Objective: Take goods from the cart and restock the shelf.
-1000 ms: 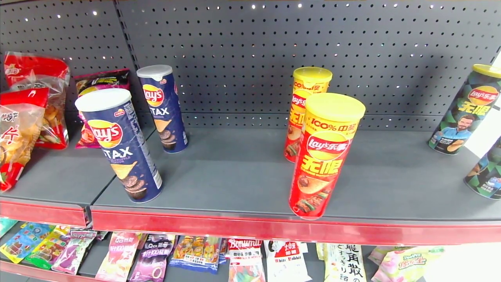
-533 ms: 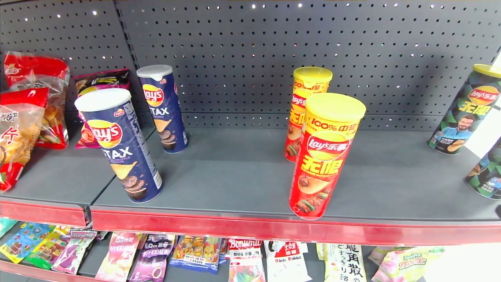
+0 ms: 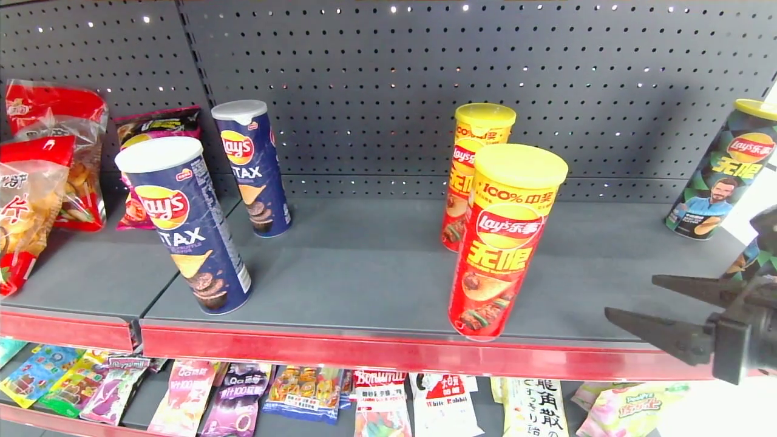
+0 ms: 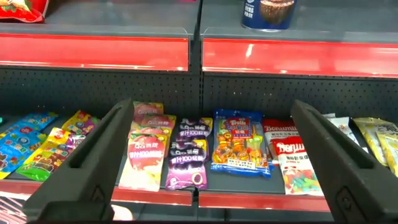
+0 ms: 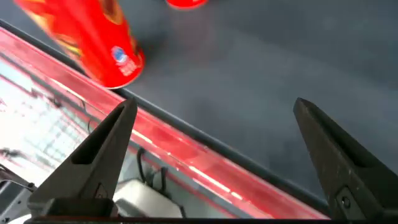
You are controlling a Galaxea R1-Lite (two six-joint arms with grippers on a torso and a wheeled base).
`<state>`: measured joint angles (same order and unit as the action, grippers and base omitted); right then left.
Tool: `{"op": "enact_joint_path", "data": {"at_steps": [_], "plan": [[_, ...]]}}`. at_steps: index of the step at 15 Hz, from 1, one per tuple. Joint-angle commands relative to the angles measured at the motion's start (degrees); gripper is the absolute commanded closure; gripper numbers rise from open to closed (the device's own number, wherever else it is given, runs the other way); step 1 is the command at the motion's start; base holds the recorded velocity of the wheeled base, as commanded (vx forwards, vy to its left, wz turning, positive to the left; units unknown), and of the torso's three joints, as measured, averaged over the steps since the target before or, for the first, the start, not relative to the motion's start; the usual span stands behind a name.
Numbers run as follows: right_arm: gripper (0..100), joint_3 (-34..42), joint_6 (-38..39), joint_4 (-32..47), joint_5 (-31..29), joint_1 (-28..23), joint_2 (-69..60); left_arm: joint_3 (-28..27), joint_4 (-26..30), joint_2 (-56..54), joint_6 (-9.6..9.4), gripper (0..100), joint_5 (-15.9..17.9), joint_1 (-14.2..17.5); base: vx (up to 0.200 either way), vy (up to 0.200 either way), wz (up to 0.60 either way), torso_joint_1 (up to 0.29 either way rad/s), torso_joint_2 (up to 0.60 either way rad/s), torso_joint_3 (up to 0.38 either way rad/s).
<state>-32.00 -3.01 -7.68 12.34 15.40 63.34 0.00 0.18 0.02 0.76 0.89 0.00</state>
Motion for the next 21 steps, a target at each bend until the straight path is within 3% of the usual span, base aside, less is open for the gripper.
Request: {"op": "enact_joint_path", "data": {"at_steps": [1, 3, 5, 10, 21], "plan": [[0, -0.61, 0.11, -2.60, -3.11, 2.53, 8.55, 0.00, -0.01, -0.02, 0.04, 0, -0.10, 0.00, 0.000, 0.000, 0.00, 0.000, 0.00, 0.000], [0, -0.70, 0.20, -4.62, -9.26, 4.99, 12.33, 0.00, -0.01, -0.02, 0.04, 0, -0.01, 0.00, 0.000, 0.000, 0.00, 0.000, 0.00, 0.000], [0, -2.63, 0.37, -4.71, -10.75, 7.54, 14.62, 0.00, -0.01, -0.02, 0.04, 0, -0.01, 0.00, 0.000, 0.000, 0.00, 0.000, 0.00, 0.000], [0, -6.32, 0.29, -4.71, -14.62, 7.81, 19.45, 0.00, -0.01, -0.02, 0.04, 0, -0.01, 0.00, 0.000, 0.000, 0.00, 0.000, 0.00, 0.000], [0, -7.29, 0.37, -4.89, -14.97, 12.55, 20.86, 0.00, -0.01, -0.02, 0.04, 0, -0.01, 0.00, 0.000, 0.000, 0.00, 0.000, 0.00, 0.000]]}}
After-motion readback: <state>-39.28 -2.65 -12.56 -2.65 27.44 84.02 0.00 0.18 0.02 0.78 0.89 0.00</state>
